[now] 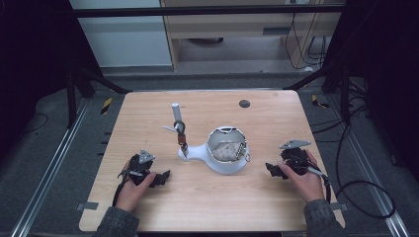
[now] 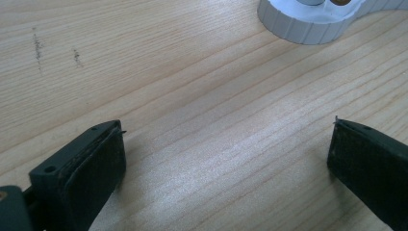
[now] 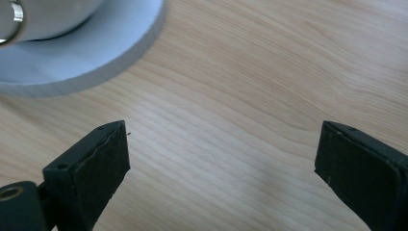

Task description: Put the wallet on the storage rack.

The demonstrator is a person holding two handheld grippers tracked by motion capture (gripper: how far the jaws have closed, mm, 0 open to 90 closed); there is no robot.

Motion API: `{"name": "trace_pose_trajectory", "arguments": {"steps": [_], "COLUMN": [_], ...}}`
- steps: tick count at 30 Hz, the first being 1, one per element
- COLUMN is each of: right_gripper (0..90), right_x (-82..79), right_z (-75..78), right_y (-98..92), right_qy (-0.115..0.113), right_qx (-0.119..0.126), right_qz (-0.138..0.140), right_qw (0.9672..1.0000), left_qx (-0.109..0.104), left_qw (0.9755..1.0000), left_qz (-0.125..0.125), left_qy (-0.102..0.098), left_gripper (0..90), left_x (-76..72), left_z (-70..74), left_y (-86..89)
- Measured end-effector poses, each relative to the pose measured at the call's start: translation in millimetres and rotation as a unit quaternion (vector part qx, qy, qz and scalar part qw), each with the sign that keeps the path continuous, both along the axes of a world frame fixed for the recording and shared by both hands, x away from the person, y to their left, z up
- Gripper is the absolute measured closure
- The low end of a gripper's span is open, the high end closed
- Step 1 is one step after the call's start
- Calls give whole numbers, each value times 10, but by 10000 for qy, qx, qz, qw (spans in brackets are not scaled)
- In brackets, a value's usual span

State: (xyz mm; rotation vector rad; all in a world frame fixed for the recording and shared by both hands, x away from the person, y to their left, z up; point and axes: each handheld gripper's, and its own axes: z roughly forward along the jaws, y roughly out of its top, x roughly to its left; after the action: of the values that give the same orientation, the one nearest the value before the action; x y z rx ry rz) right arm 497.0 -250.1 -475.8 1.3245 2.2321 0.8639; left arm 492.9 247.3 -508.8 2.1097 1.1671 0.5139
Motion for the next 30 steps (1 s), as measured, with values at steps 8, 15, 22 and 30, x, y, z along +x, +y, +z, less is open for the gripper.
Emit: {"name": "trace_pose_trajectory", "arguments": {"steps": [8,15,22,30], "right_gripper": [53,47,31,1], "right_x": [20,61,75,84], "right_z": [-200,-264,-330,-361], "right_y": [-197,-217,-159,-156], "right_qy": [7,-38,-39,-149], "right_qx": [307,258,173,224], "right_qz": [-417,-626,-634,-689], "right_qw": [9987,9977,9978,9973], "left_qx": [2,2,1,1], "left_qw": [10000,10000,10000,10000], "left_qz": [0,-1,1,2], "left_qy": [0,0,-2,-1], "left_gripper": [0,0,0,0], "left_x": [0,0,0,-1], "left_z": [0,0,0,0], "left_y": [0,0,0,-1]}}
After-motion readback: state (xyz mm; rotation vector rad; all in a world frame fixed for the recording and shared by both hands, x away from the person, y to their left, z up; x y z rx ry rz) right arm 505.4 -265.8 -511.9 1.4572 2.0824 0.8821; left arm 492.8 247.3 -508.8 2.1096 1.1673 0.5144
